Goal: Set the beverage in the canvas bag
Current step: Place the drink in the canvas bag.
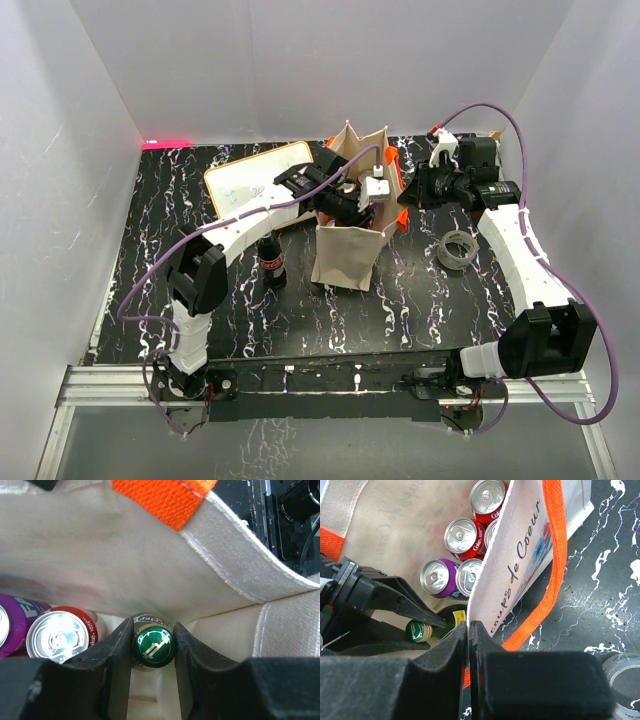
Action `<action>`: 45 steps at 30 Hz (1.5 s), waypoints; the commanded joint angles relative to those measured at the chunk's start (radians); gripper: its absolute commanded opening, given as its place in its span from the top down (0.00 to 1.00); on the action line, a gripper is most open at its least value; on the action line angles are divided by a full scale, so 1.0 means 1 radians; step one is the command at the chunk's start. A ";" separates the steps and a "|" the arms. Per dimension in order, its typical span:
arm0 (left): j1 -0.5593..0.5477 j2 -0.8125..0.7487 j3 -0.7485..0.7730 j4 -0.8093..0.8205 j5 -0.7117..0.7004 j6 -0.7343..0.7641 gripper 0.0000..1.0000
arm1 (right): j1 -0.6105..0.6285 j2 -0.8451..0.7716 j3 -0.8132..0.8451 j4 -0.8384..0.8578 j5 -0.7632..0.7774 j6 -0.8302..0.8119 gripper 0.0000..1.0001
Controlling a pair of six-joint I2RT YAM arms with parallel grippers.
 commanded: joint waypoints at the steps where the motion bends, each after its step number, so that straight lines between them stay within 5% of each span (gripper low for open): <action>1: -0.053 -0.006 0.075 -0.125 0.236 0.028 0.98 | -0.003 -0.040 0.019 0.113 -0.009 0.003 0.92; 12: -0.066 0.073 0.218 -0.348 0.228 0.126 0.69 | -0.003 -0.062 0.002 0.113 -0.006 0.001 0.92; 23: -0.066 0.051 0.262 -0.321 0.192 0.064 0.45 | -0.002 -0.068 -0.005 0.119 -0.001 -0.003 0.92; 33: -0.064 0.024 0.346 -0.302 0.119 0.027 0.42 | -0.003 -0.066 -0.001 0.118 -0.001 -0.006 0.92; 45: -0.011 -0.182 0.286 -0.078 -0.119 -0.124 0.43 | -0.002 -0.073 0.008 0.095 -0.048 -0.026 0.88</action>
